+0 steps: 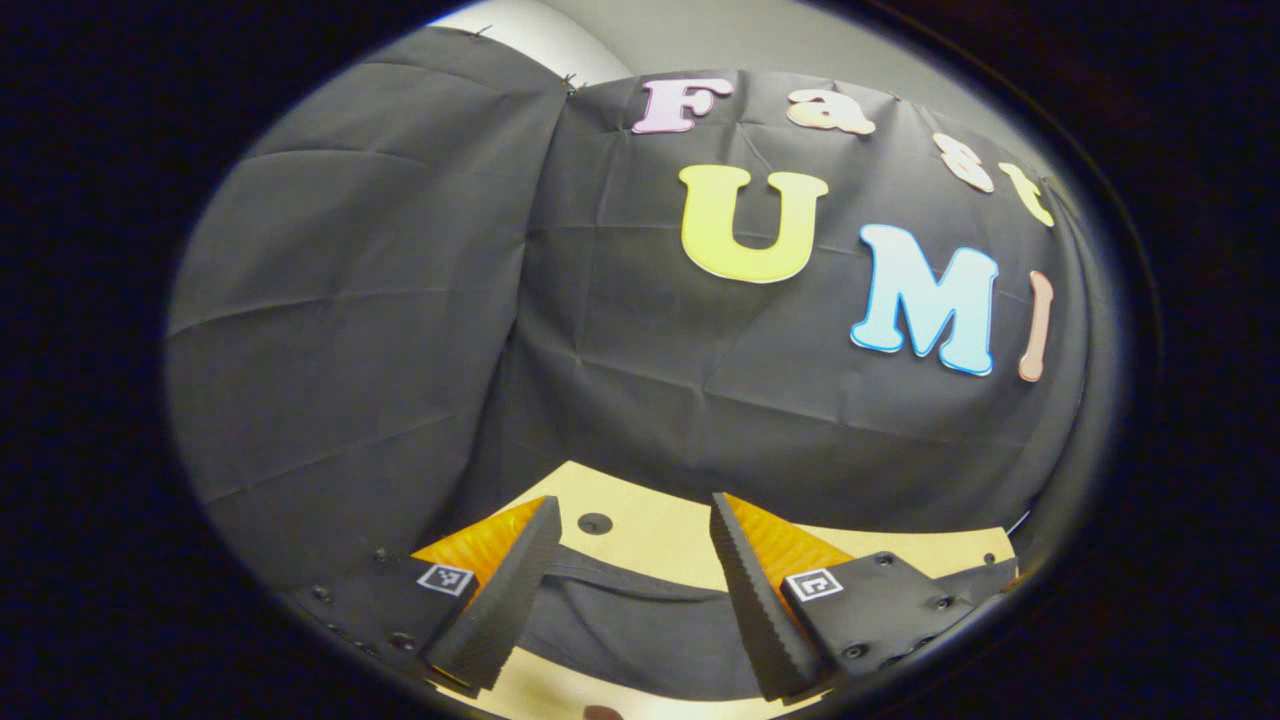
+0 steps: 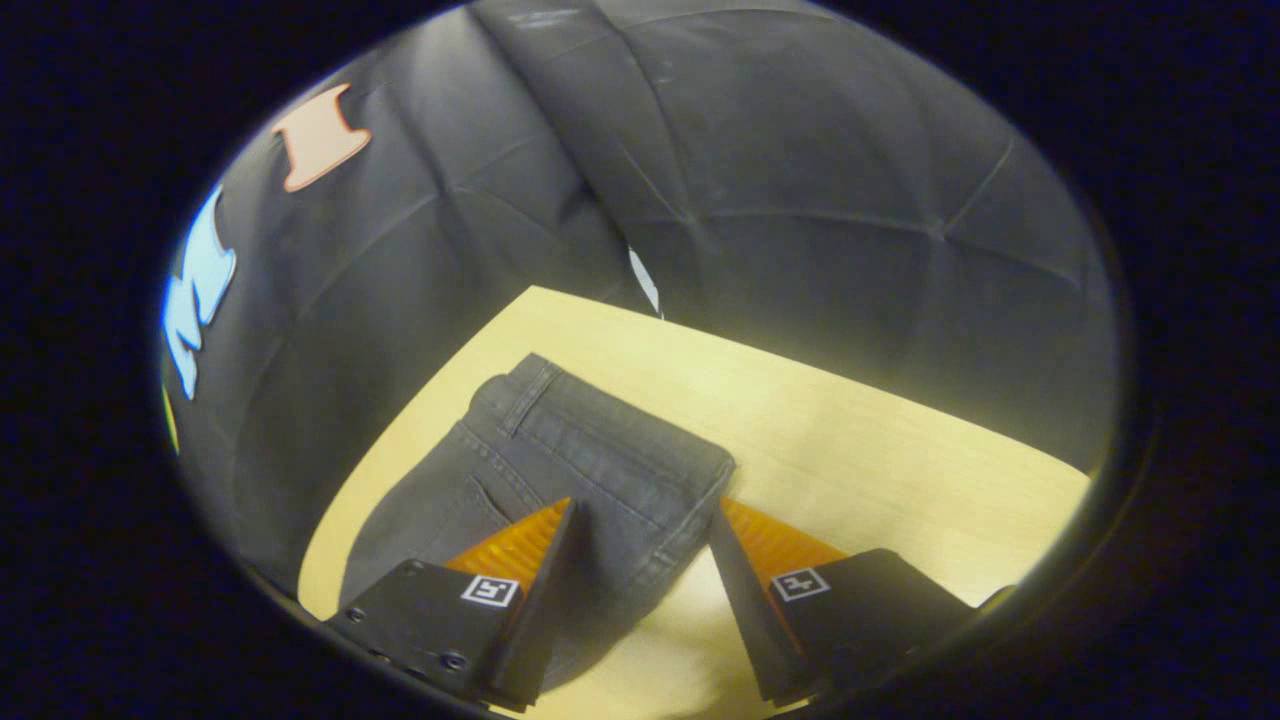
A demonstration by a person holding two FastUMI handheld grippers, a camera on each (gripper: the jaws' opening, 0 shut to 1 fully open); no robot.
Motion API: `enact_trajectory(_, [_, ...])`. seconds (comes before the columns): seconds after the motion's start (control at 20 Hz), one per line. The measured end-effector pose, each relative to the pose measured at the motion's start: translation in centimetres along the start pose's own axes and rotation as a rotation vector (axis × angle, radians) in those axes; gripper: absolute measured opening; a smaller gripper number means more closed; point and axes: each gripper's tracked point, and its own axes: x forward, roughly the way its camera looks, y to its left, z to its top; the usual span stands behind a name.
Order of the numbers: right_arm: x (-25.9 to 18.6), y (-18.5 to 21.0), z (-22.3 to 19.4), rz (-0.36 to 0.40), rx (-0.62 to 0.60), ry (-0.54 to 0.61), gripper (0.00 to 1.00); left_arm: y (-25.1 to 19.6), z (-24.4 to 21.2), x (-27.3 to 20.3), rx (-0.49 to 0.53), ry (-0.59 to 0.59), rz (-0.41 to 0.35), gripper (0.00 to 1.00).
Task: Grasp the waist and the cuffs of the jeans and fold them to make the two legs overlap; first hold the waist and fold one-third of the jeans toward the cuffs, then hold the cuffs and fold the remaining one-third in the same direction to finish folding.
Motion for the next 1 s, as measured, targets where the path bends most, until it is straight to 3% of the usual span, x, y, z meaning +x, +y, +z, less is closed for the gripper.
enact_trajectory(0.2, [-0.3, 1.0, 0.3, 0.050, -0.006, 0.002, 0.62, -0.6, -1.6, -0.1, -0.036, 0.039, -0.015, 0.97])
enact_trajectory(0.3, [-0.4, 1.5, 0.5, 0.057, -0.029, -0.036, 0.47, -0.5, -2.4, -0.2, -0.060, 0.057, -0.013, 0.97])
enact_trajectory(0.35, [-0.1, 1.8, 0.6, 0.055, -0.049, -0.054, 0.31, -0.3, -2.8, -0.4, -0.062, 0.070, -0.006, 0.97])
enact_trajectory(0.45, [-0.4, 1.7, 0.6, 0.045, -0.084, -0.081, 0.21, -0.3, -3.3, -0.9, -0.059, 0.091, -0.001, 0.98])
enact_trajectory(0.6, [-2.0, 2.0, 1.6, 0.020, -0.153, -0.157, 0.17, -0.7, -2.7, -2.0, -0.050, 0.087, -0.003, 0.97])
enact_trajectory(1.0, [-4.9, 4.3, 2.8, -0.064, -0.321, -0.336, 0.16, -1.7, -1.4, -2.2, -0.056, 0.069, -0.071, 0.97])
